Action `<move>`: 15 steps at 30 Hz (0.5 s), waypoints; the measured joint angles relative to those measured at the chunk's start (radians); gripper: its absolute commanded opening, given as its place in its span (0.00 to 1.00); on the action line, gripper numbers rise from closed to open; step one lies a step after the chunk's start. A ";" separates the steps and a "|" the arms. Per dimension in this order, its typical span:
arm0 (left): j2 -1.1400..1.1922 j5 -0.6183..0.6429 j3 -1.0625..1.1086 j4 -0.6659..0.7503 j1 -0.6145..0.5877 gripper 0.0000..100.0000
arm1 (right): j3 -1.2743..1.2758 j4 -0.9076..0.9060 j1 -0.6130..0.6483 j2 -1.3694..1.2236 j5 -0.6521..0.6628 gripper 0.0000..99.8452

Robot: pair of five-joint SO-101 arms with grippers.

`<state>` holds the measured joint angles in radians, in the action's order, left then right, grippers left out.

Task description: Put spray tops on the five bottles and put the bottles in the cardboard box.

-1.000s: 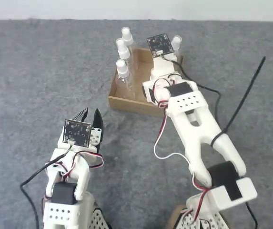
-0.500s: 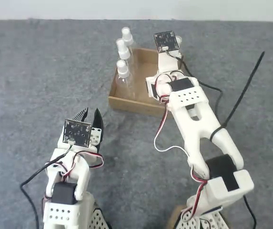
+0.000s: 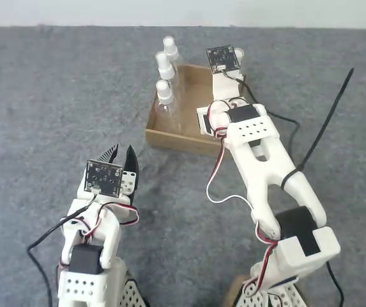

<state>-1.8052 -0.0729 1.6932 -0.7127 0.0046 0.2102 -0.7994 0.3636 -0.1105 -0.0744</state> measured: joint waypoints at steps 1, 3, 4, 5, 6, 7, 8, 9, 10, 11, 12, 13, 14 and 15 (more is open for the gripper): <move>0.000 0.000 0.000 0.000 0.000 0.09 | 0.000 -0.003 0.000 0.000 0.000 0.31; 0.000 0.000 0.000 0.000 0.000 0.09 | 0.000 -0.003 0.000 0.000 0.000 0.31; 0.000 0.000 0.000 0.000 0.000 0.09 | 0.000 -0.003 0.000 0.000 0.000 0.31; 0.000 0.000 0.000 0.000 0.000 0.09 | 0.000 -0.003 0.000 0.000 0.000 0.31; 0.000 0.000 0.000 0.000 0.000 0.09 | 0.000 -0.003 0.000 0.000 0.000 0.31; 0.000 0.000 0.000 0.000 0.000 0.09 | 0.000 -0.003 0.000 0.000 0.000 0.31; 0.000 0.000 0.000 0.000 0.000 0.09 | 0.000 -0.011 0.002 0.000 0.000 0.31; 0.000 0.000 0.000 0.000 0.000 0.09 | 0.000 -0.026 0.002 0.000 0.000 0.31; 0.000 0.000 0.000 0.000 0.000 0.09 | 0.000 -0.044 0.003 0.000 0.000 0.31; 0.000 0.000 0.000 0.000 0.000 0.09 | 0.000 -0.064 0.009 0.003 0.000 0.31; 0.000 0.000 0.000 0.000 0.000 0.09 | 0.000 -0.083 0.018 0.009 0.000 0.31; 0.000 0.000 0.000 0.000 0.000 0.09 | 0.000 -0.100 0.029 0.015 0.000 0.31; 0.000 0.000 0.000 0.000 0.000 0.09 | 0.000 -0.115 0.038 0.026 0.000 0.31; 0.000 0.000 0.000 0.000 0.000 0.09 | 0.000 -0.130 0.044 0.035 0.000 0.31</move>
<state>-1.8052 -0.0729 1.6932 -0.7127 0.0046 0.2102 -0.9298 0.4081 -0.0752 -0.0744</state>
